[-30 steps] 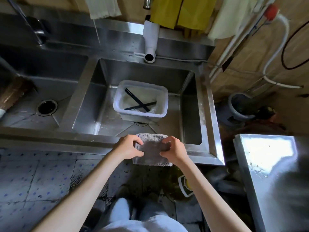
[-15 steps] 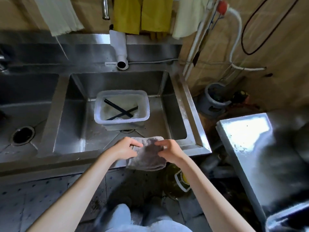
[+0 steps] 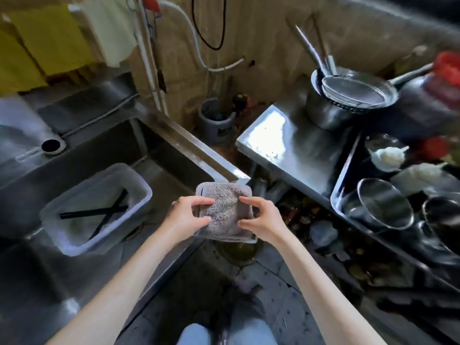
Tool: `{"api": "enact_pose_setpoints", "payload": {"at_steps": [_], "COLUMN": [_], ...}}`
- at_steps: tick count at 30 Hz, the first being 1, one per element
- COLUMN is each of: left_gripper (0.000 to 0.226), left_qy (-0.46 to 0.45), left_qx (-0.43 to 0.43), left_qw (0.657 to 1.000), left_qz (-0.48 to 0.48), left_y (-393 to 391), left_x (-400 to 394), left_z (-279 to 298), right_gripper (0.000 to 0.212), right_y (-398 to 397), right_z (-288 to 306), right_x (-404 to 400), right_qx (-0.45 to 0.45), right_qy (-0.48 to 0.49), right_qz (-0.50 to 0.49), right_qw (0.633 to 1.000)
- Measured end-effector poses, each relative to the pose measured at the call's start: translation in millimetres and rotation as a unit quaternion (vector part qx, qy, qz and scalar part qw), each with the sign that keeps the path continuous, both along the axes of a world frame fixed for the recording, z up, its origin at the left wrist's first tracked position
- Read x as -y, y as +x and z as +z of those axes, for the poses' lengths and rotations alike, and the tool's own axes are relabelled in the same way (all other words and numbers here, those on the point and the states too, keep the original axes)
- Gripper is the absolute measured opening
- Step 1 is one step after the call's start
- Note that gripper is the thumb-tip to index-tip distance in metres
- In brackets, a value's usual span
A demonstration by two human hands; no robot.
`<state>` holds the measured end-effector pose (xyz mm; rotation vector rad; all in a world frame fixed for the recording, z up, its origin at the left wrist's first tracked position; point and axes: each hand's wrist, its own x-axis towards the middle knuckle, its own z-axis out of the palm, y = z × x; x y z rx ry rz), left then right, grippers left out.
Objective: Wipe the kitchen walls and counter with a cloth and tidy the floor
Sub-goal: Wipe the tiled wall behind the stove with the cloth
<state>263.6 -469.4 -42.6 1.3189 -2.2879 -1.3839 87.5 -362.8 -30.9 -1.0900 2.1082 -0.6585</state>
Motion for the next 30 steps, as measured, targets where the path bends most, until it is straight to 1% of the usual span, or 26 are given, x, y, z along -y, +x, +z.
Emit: {"api": "enact_pose_setpoints", "payload": {"at_steps": [3, 7, 10, 13, 15, 19, 25, 30], "left_gripper": [0.042, 0.043, 0.042, 0.040, 0.039, 0.041, 0.043, 0.042], "left_qy": [-0.024, -0.033, -0.047, -0.040, -0.031, -0.012, -0.037, -0.052], "left_qx": [-0.002, -0.008, -0.012, -0.021, -0.018, -0.017, -0.023, -0.026], "left_qw": [0.997, 0.987, 0.976, 0.961, 0.954, 0.929, 0.891, 0.867], "left_qz": [-0.073, -0.158, -0.214, -0.272, -0.297, -0.369, -0.453, -0.495], "left_y": [-33, -83, -120, -157, -176, -223, -287, -327], "left_x": [-17, -50, -83, -118, -138, -194, -271, -325], "left_z": [6, 14, 21, 24, 26, 26, 28, 29], "right_gripper": [0.062, 0.063, 0.064, 0.066, 0.067, 0.069, 0.070, 0.071], "right_y": [-15, -40, -57, -70, -77, -97, -129, -150], "right_z": [7, 15, 19, 22, 24, 30, 36, 34], "right_x": [-38, -96, -141, -190, -216, -282, -364, -417], "right_qx": [-0.012, -0.003, 0.009, 0.027, 0.030, 0.037, 0.022, 0.017], "right_qy": [0.000, -0.003, -0.004, -0.007, -0.004, -0.002, 0.000, -0.008], "right_qz": [-0.070, -0.168, -0.239, -0.307, -0.334, -0.406, -0.471, -0.519], "right_qw": [0.997, 0.986, 0.971, 0.951, 0.942, 0.913, 0.882, 0.855]}}
